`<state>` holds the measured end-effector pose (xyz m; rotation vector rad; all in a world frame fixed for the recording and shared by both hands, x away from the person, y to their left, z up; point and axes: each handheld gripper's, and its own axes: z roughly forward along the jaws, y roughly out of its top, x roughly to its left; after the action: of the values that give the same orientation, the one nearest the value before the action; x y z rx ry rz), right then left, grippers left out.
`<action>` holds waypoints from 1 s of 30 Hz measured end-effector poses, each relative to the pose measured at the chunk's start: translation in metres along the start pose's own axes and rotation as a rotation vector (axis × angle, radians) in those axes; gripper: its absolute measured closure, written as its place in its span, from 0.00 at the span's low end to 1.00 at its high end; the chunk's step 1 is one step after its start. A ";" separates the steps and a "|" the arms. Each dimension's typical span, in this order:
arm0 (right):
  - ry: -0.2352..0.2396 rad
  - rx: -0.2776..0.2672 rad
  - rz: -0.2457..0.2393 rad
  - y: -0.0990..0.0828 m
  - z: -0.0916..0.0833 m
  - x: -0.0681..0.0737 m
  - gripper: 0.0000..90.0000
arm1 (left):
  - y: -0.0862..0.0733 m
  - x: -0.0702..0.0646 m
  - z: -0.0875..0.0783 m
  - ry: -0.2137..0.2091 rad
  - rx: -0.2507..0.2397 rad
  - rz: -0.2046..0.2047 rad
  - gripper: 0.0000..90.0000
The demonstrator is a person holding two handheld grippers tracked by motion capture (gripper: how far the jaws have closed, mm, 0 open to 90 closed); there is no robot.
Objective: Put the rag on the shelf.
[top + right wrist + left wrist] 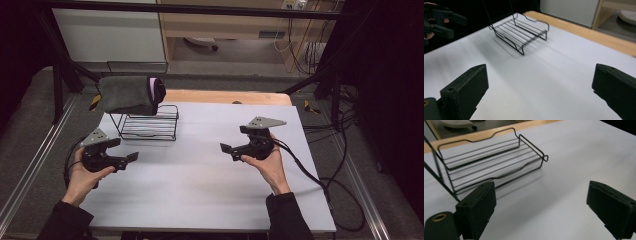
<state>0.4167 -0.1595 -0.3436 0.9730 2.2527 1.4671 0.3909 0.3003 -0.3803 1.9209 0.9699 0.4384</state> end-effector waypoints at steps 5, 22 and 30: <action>-0.029 0.044 0.030 -0.032 -0.007 -0.012 0.01 | -0.015 -0.006 0.009 -0.012 0.017 0.007 0.10; -0.033 0.106 0.090 -0.121 -0.041 -0.039 0.01 | -0.053 -0.011 0.022 -0.024 0.096 0.040 0.12; -0.037 0.103 0.123 -0.140 -0.055 -0.046 0.01 | -0.060 -0.012 0.024 -0.029 0.116 0.049 0.12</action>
<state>0.3660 -0.2641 -0.4493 1.1787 2.2977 1.3799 0.3714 0.2938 -0.4431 2.0538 0.9488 0.3893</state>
